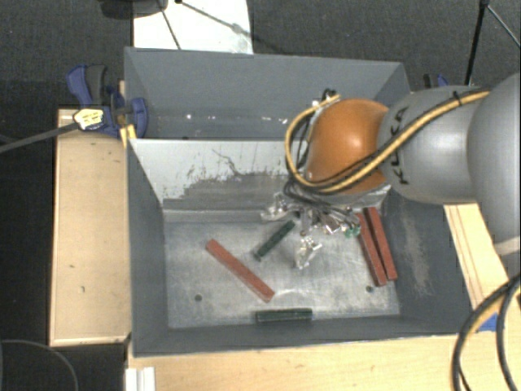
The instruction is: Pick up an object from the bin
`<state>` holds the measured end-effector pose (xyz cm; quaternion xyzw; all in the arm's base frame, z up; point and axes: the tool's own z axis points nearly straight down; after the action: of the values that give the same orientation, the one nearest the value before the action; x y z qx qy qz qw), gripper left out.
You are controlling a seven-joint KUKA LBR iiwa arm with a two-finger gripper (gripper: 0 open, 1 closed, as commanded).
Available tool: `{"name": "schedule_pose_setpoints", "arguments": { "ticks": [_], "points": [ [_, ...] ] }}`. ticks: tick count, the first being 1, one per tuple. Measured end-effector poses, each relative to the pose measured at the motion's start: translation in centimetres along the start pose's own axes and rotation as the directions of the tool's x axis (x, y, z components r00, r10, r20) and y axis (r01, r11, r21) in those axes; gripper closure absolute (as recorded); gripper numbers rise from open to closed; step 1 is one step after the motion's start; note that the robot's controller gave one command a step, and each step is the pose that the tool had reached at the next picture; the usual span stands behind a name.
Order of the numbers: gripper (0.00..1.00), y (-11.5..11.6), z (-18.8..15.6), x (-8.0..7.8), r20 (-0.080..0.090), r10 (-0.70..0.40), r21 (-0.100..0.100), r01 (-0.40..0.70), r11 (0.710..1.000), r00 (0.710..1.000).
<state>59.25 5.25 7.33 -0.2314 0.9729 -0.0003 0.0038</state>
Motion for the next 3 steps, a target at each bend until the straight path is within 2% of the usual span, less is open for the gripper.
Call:
{"name": "schedule_pose_setpoints", "arguments": {
  "ticks": [1,2,3],
  "points": [
    [1.00,1.25,-0.30,-1.14,0.011,0.008,0.003,-0.008,1.000,1.000],
    [1.00,1.24,-0.30,-1.13,0.011,0.011,0.002,-0.011,1.000,1.000],
    [1.00,1.21,-0.84,-1.26,-0.001,0.012,-0.002,-0.012,1.000,1.000]
  ]
}}
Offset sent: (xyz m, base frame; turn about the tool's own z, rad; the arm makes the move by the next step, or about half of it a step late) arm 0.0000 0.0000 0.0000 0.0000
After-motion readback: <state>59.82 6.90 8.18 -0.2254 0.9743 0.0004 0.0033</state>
